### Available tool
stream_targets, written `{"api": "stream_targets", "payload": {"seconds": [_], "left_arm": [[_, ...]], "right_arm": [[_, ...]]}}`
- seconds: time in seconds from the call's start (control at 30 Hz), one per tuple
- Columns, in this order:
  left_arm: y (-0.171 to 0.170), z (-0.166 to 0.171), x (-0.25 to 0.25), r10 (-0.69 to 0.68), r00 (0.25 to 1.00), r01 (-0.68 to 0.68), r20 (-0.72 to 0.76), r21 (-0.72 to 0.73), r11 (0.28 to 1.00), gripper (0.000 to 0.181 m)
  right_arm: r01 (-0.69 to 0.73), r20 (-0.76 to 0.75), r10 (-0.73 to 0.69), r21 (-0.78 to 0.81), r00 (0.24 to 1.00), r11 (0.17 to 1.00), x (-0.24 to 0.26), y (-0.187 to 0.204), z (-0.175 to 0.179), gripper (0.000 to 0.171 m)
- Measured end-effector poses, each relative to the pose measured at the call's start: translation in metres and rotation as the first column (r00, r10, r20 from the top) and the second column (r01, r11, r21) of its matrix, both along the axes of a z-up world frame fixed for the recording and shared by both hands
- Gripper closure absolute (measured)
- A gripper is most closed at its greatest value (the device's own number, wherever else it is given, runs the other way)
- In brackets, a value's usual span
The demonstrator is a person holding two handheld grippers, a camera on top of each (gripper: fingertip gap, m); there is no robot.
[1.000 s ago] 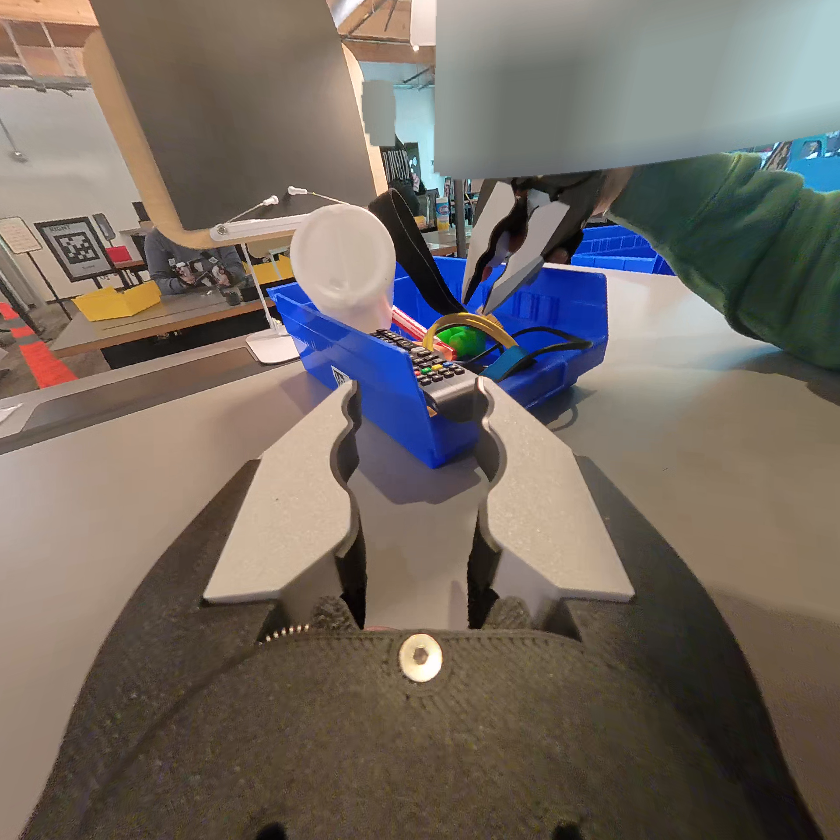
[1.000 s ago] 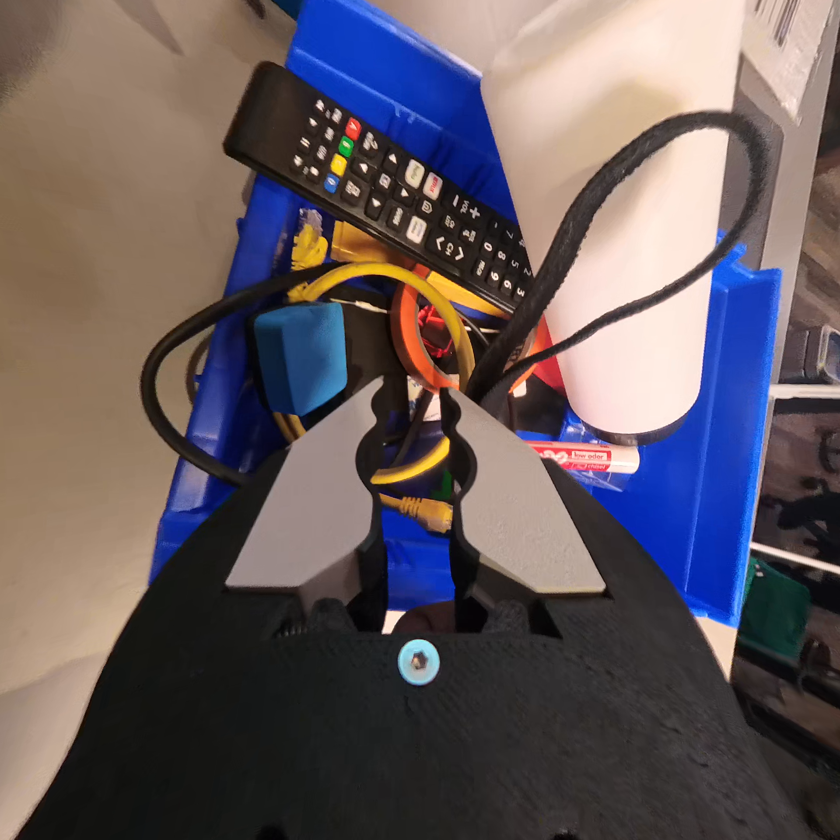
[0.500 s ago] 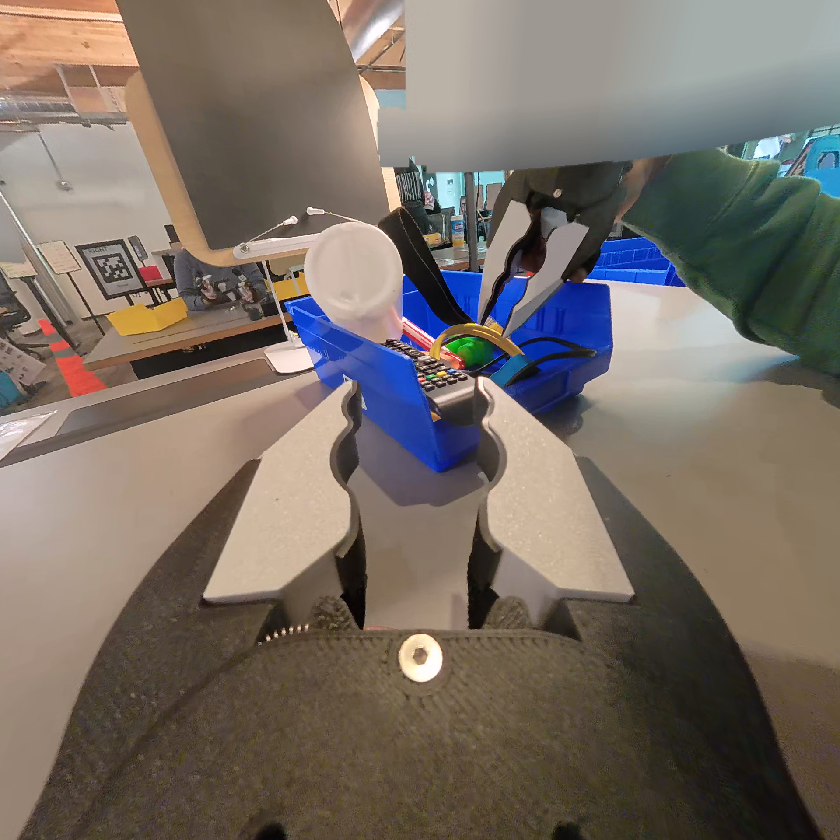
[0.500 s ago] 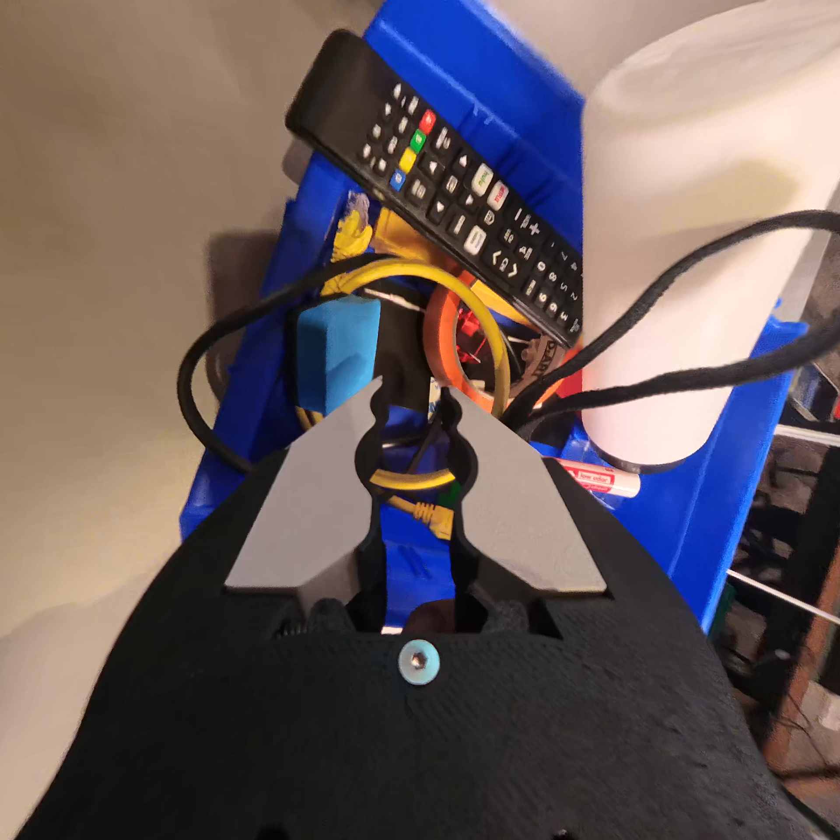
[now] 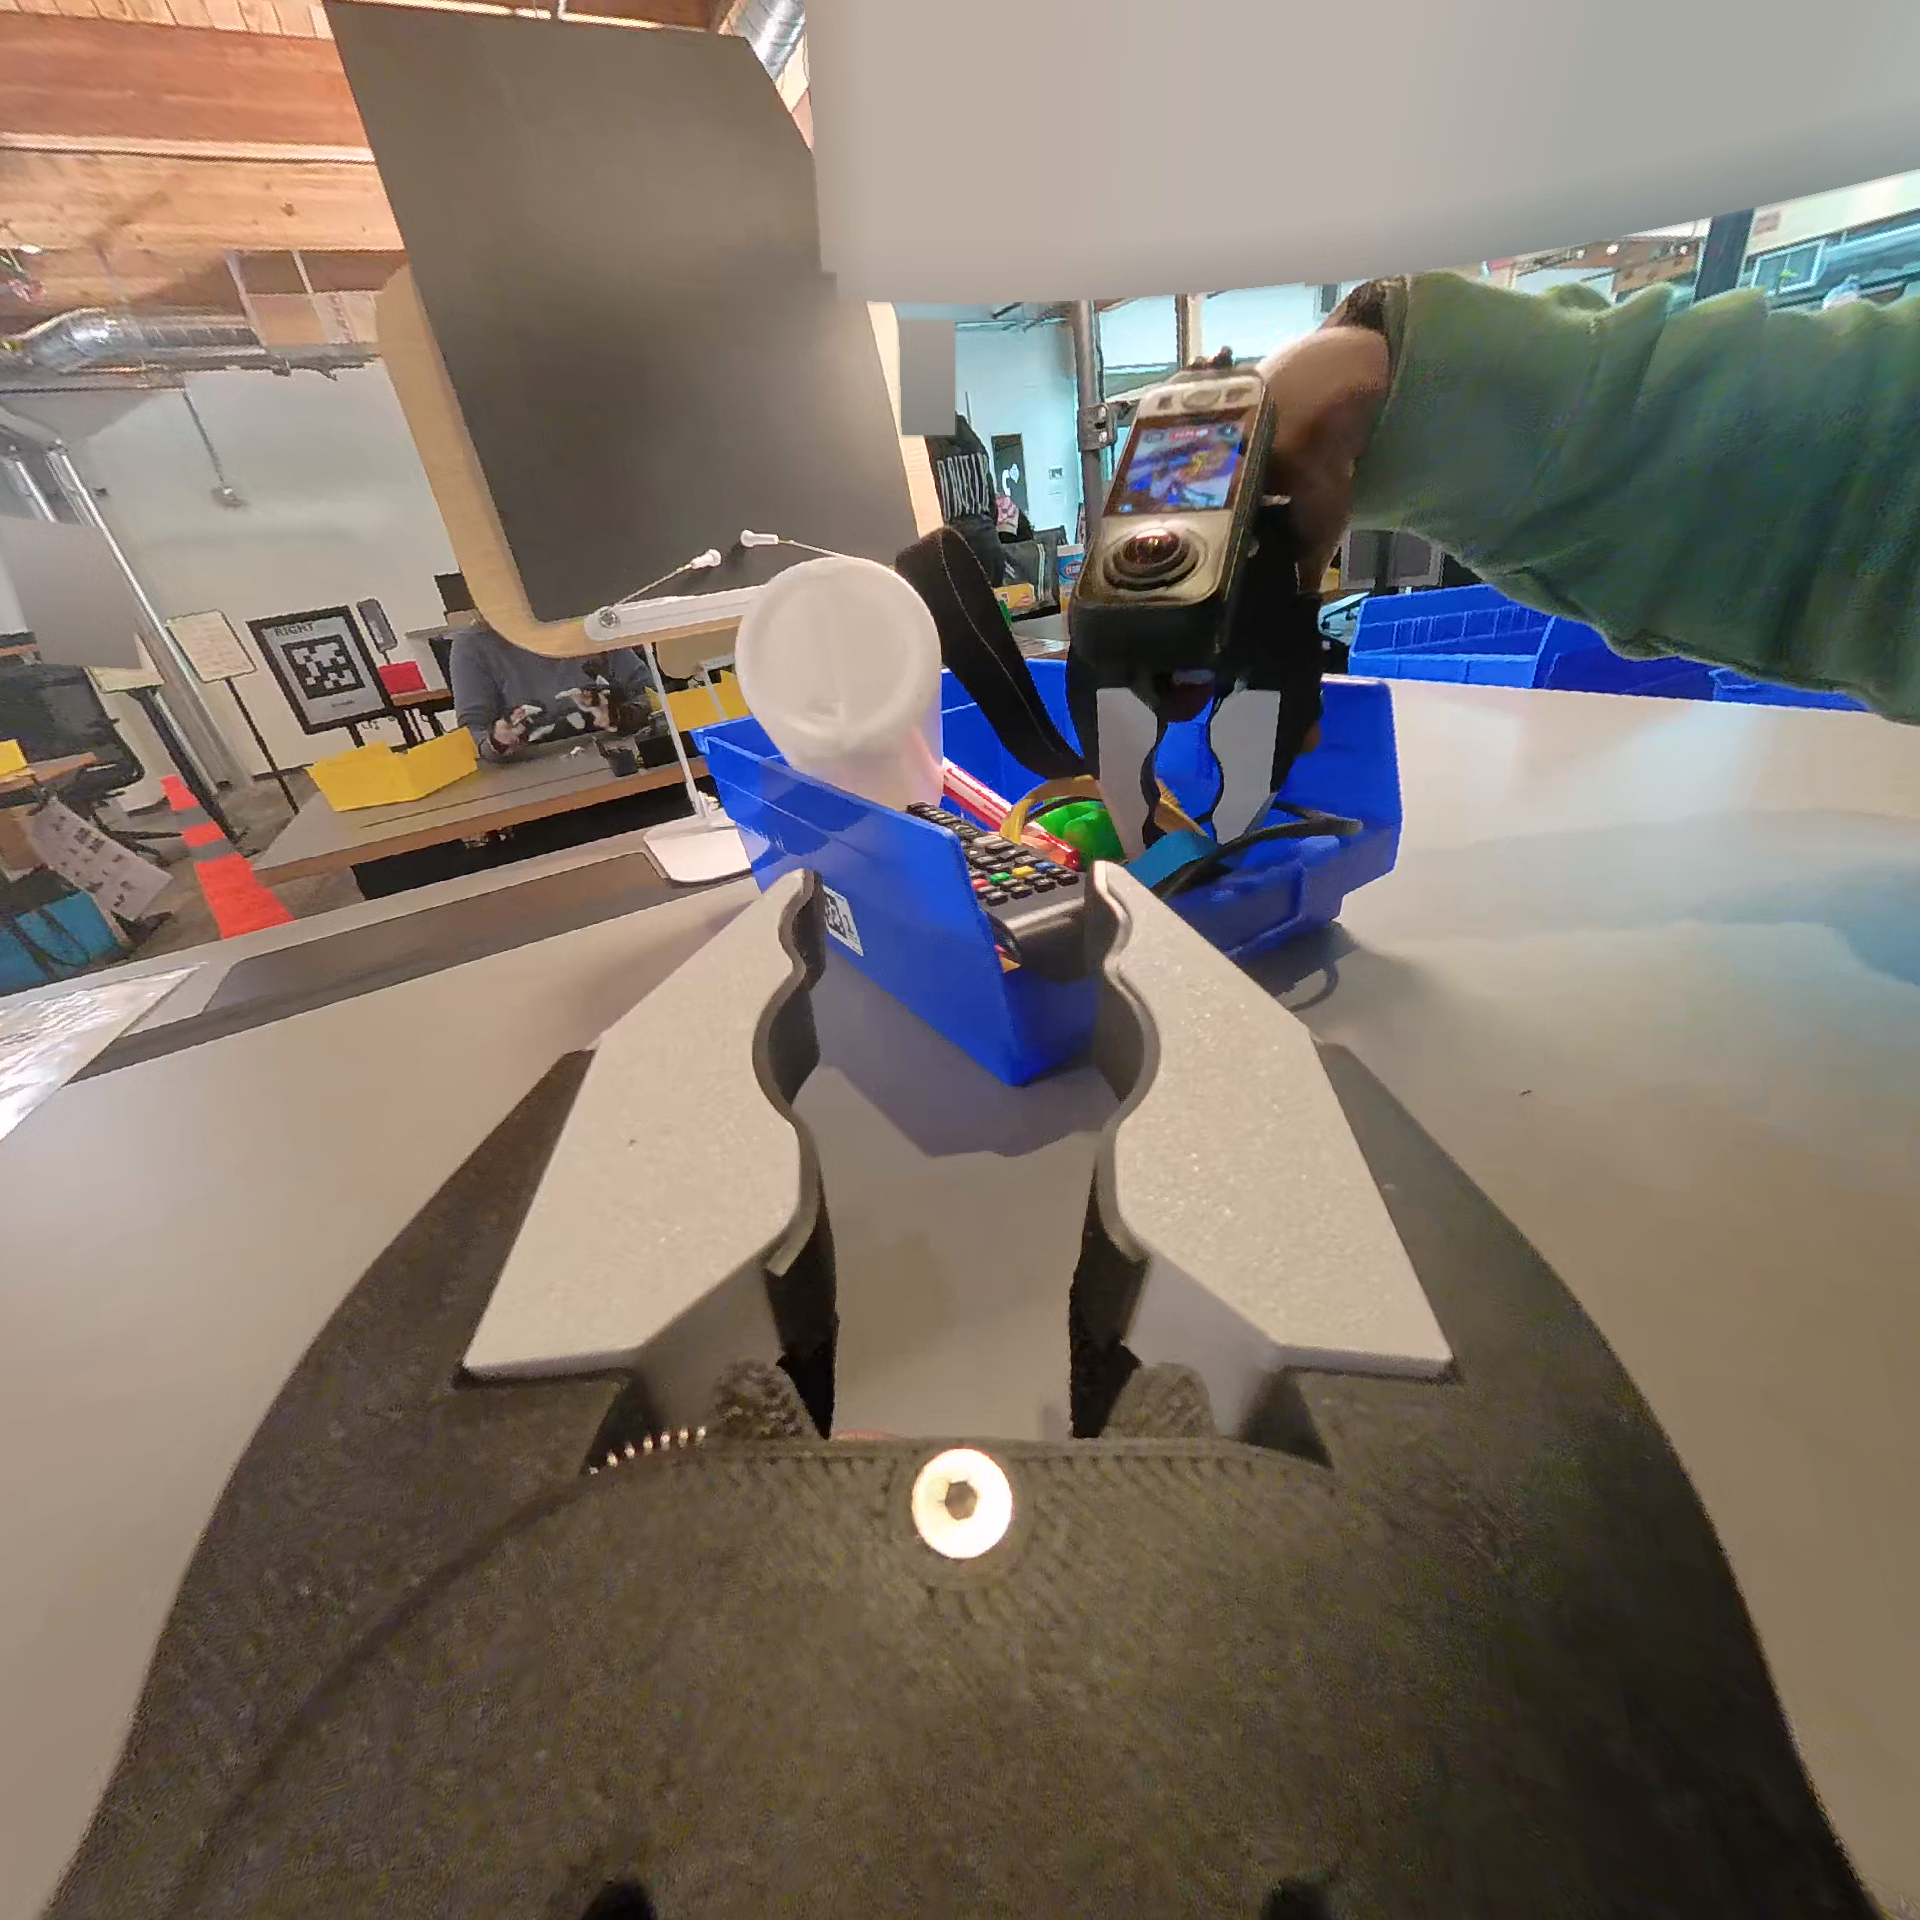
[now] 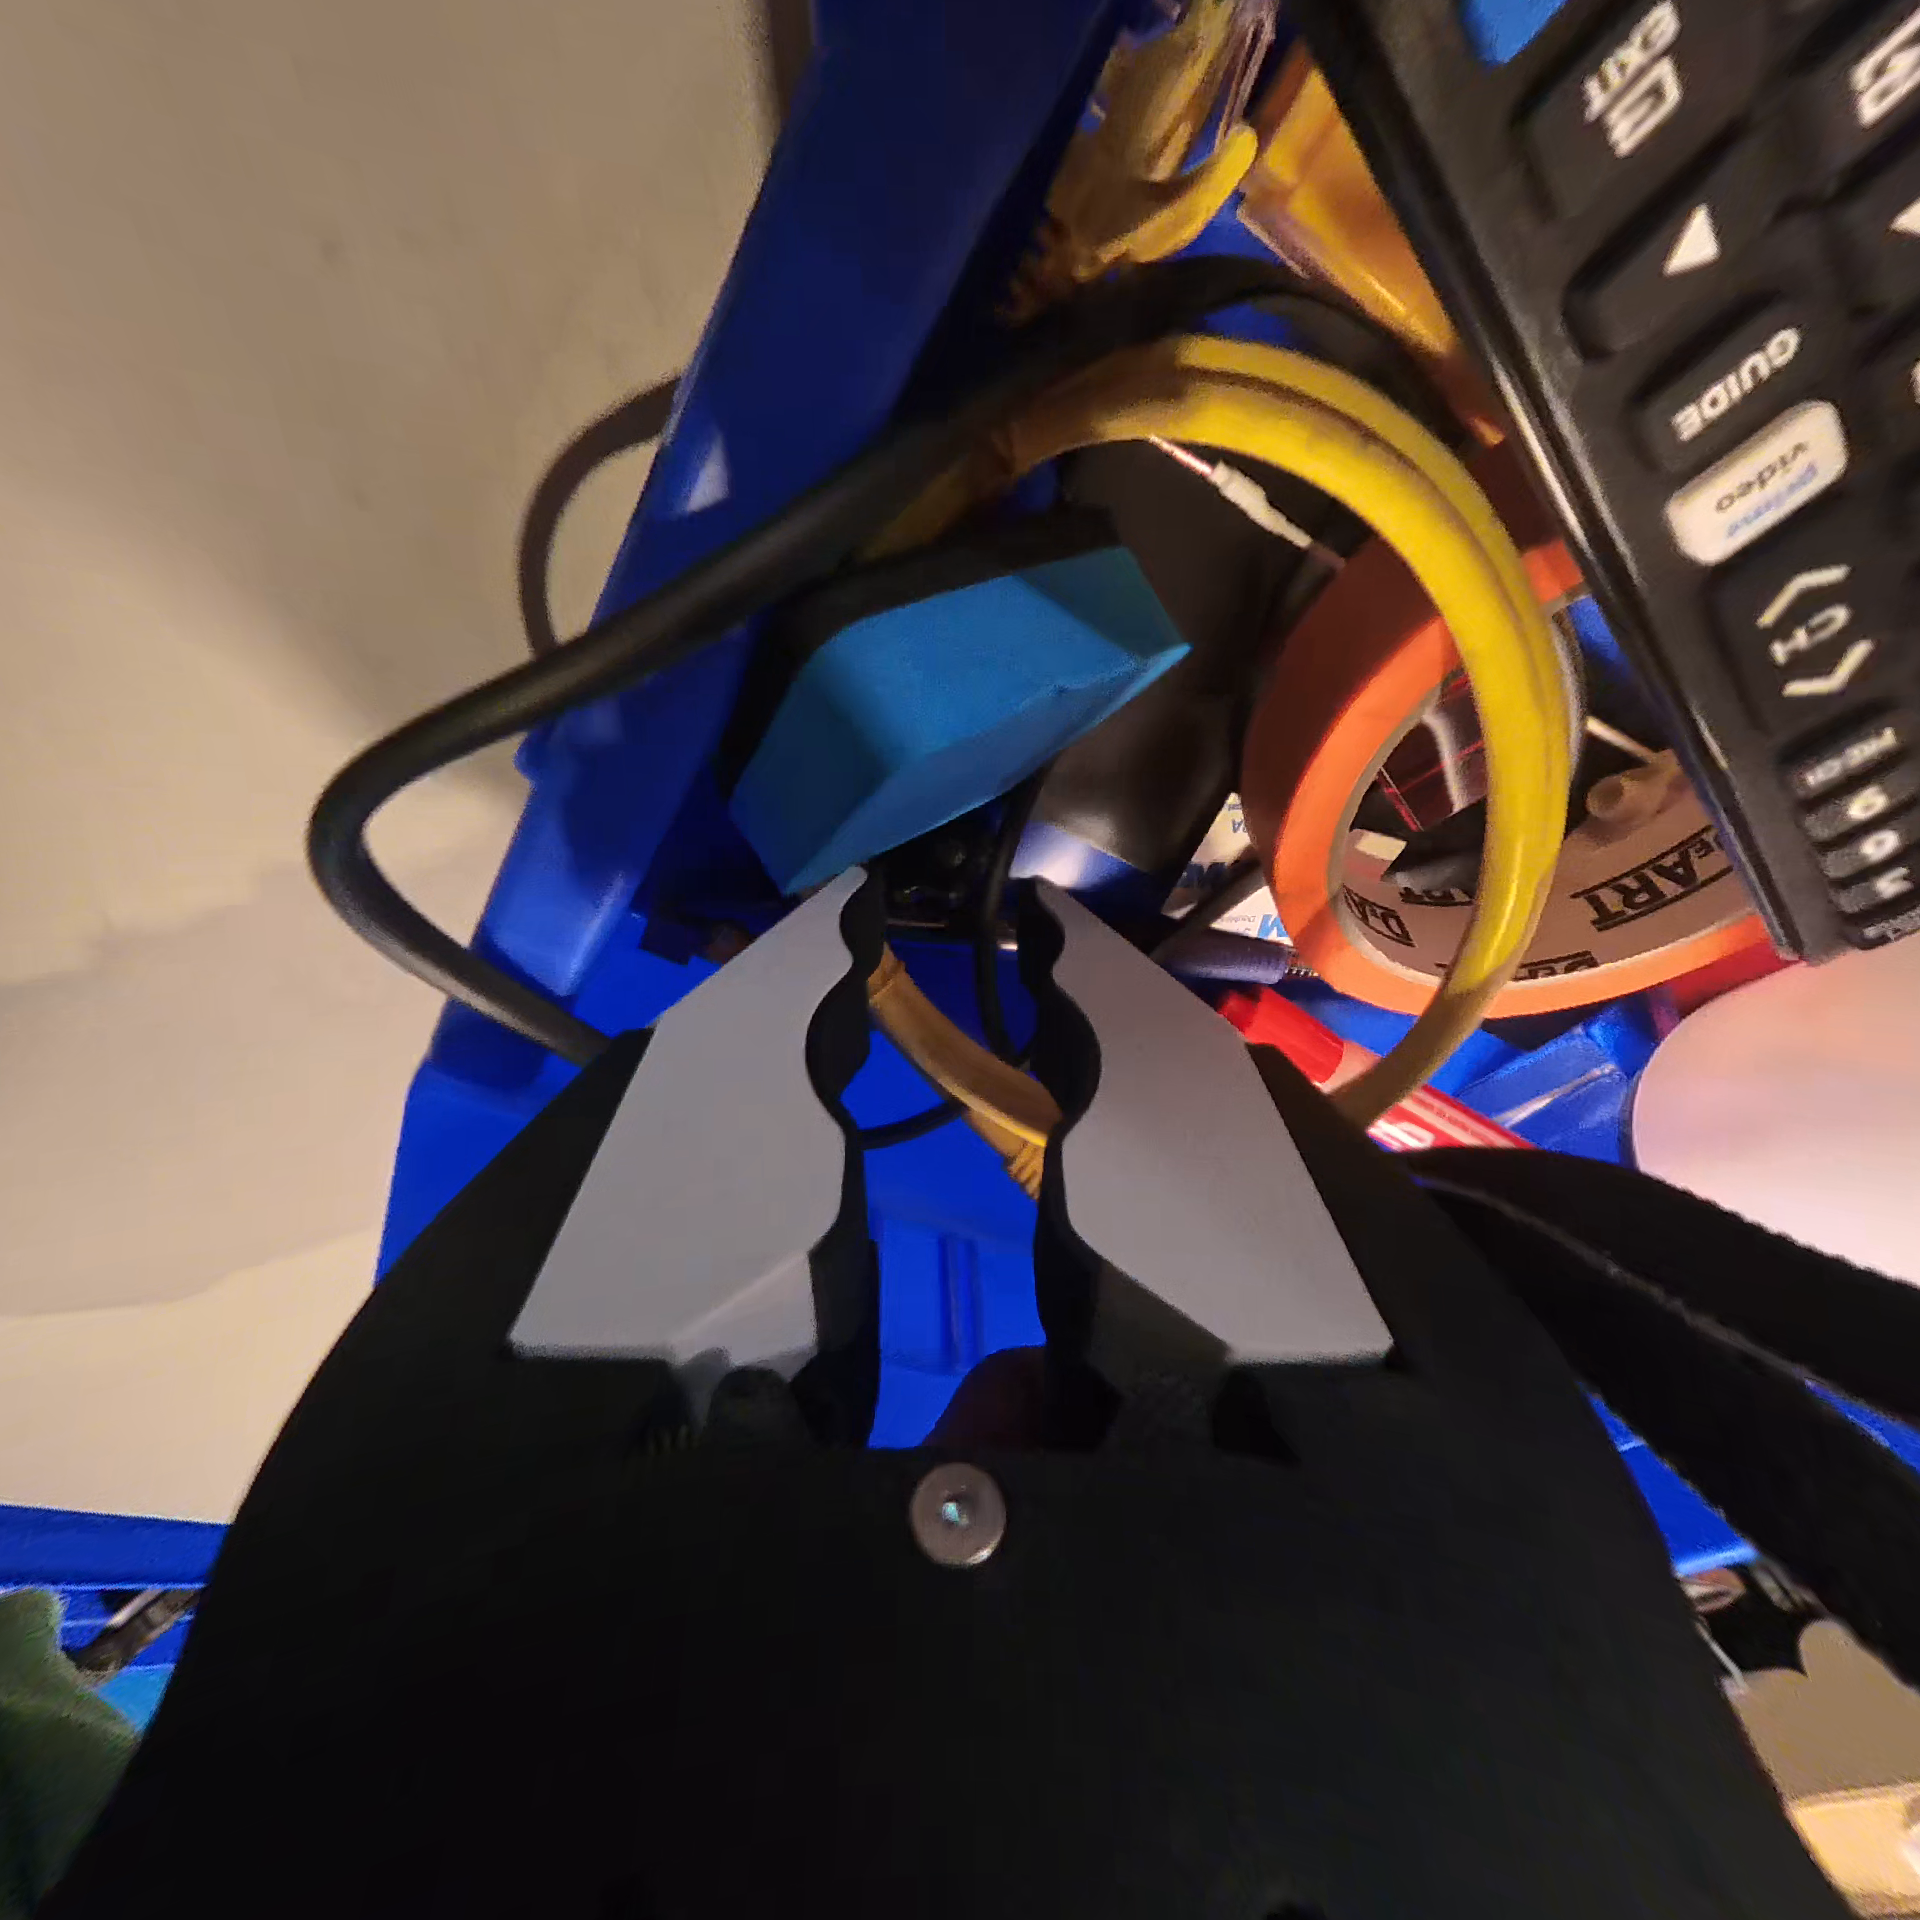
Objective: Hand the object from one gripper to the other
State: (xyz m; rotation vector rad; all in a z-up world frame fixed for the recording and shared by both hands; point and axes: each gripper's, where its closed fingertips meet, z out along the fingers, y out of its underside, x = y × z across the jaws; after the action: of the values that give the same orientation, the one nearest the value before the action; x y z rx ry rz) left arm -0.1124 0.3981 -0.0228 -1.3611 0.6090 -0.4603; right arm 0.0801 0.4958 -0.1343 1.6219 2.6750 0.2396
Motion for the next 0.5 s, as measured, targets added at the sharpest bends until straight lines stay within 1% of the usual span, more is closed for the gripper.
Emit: {"api": "stream_targets", "payload": {"seconds": [0.13, 0.27, 0.5], "left_arm": [[-0.0021, 0.0008, -0.0004, -0.006, 1.0, 0.006, 0.009, 0.002, 1.0, 0.131], [-0.0049, 0.0006, 0.0016, -0.011, 1.0, 0.011, -0.002, 0.014, 1.0, 0.131], [-0.0082, 0.0027, -0.0005, -0.01, 1.0, 0.01, 0.015, 0.025, 1.0, 0.131]], "right_arm": [[0.026, 0.039, -0.027, 0.023, 0.999, 0.999, 0.0012, 0.0007, -0.0068, 0.146], [0.051, 0.059, -0.053, 0.044, 0.997, 0.998, 0.004, 0.0002, -0.0039, 0.146], [0.057, 0.076, -0.064, 0.084, 0.995, 0.995, 0.0039, 0.0026, -0.0094, 0.147]]}}
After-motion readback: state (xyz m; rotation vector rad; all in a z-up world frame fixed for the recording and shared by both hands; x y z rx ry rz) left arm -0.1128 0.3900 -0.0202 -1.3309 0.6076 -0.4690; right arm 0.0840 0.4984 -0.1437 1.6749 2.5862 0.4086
